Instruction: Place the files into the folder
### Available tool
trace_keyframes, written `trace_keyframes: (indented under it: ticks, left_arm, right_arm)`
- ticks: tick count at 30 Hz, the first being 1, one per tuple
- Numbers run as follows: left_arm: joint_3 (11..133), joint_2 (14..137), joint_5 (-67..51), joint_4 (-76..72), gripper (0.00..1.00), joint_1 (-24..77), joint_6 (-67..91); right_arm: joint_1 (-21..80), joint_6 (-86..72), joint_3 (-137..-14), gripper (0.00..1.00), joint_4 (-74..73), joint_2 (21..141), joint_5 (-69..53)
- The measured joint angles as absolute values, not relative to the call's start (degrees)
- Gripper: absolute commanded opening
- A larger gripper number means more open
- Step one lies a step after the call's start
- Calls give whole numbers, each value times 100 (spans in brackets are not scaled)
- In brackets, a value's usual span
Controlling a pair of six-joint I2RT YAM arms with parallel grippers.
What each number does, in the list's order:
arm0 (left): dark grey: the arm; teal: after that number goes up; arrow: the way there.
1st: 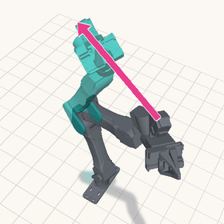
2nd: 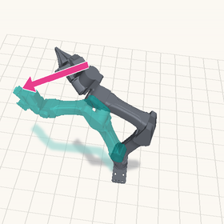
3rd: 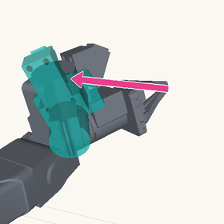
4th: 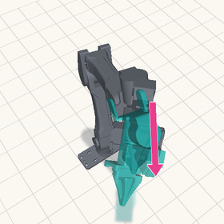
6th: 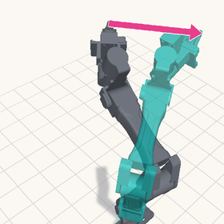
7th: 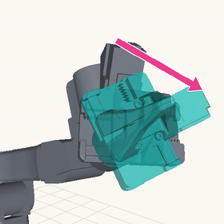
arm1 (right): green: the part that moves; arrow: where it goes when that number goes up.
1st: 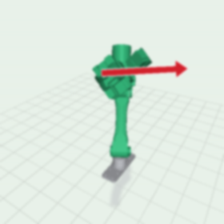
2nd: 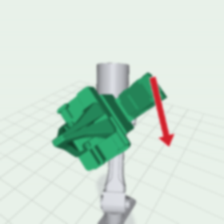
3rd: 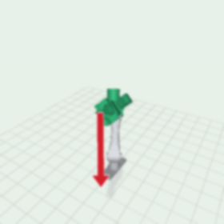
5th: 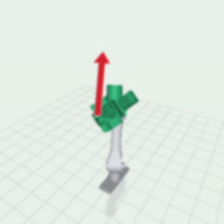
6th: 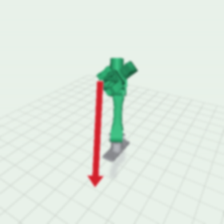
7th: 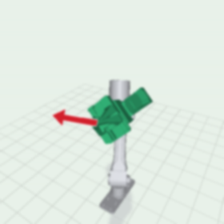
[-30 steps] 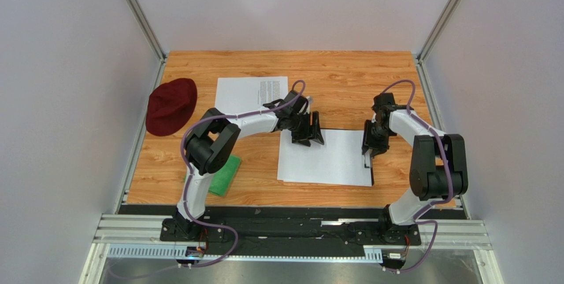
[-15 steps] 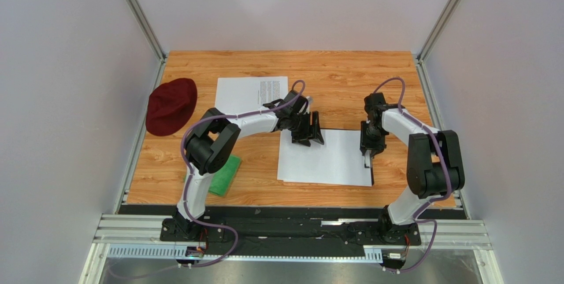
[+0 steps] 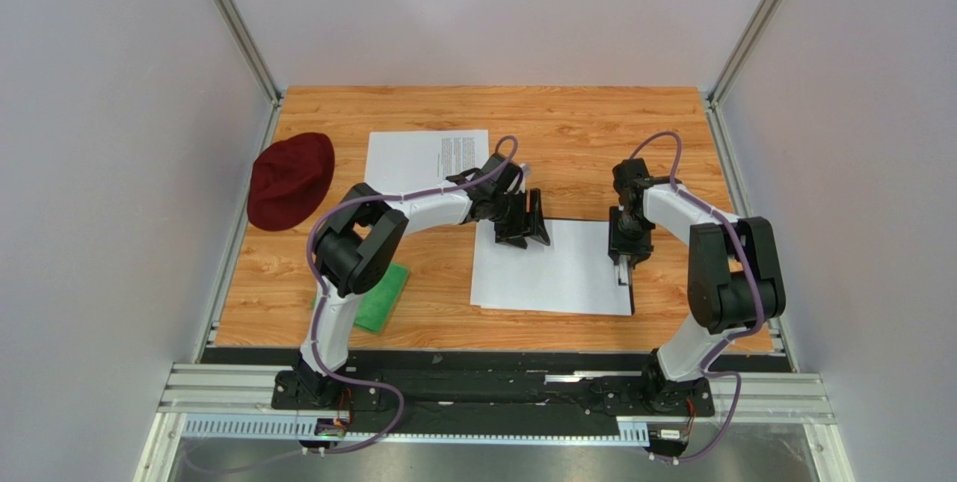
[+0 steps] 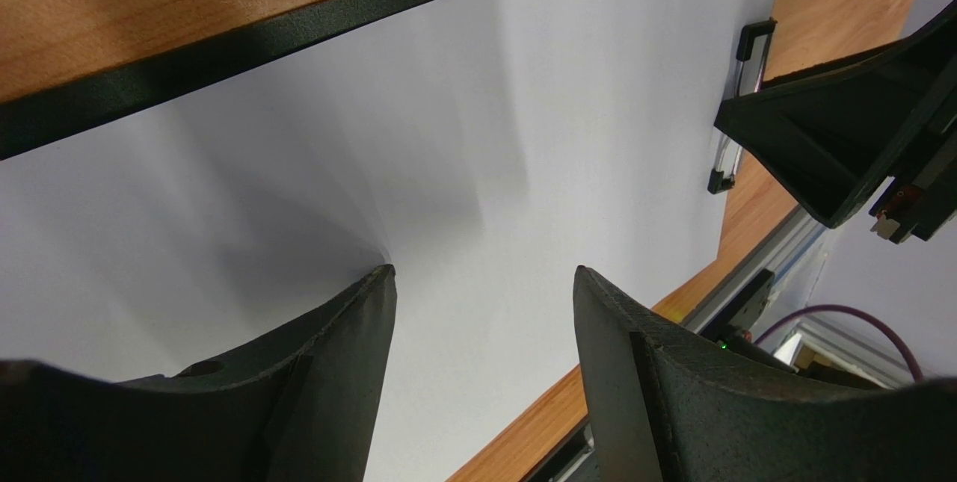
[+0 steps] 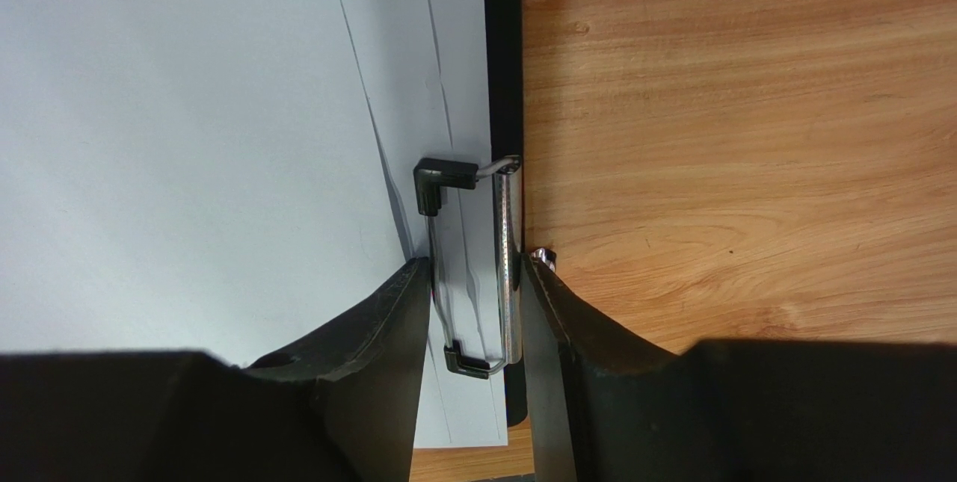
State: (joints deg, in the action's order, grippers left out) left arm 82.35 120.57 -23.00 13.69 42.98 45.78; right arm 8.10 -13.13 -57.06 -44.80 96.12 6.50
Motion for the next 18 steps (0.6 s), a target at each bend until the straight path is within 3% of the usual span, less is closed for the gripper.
trace_keyframes:
  ticks: [7,10,18]
  left_arm:
    - [8215,12057,-2303,1341,68,4289,4578]
    - [8169,12057,-2346,1282,69,4248,4602]
    - [8125,12055,-2405,1275,69,4071,4598]
  right_arm:
    - [856,-1356,-5734,7,-4508,9631,685]
    - [888,-1354,-5732,0,-4499,9623,705]
    - [913,-1310,-5290,0,-3948,9179,338]
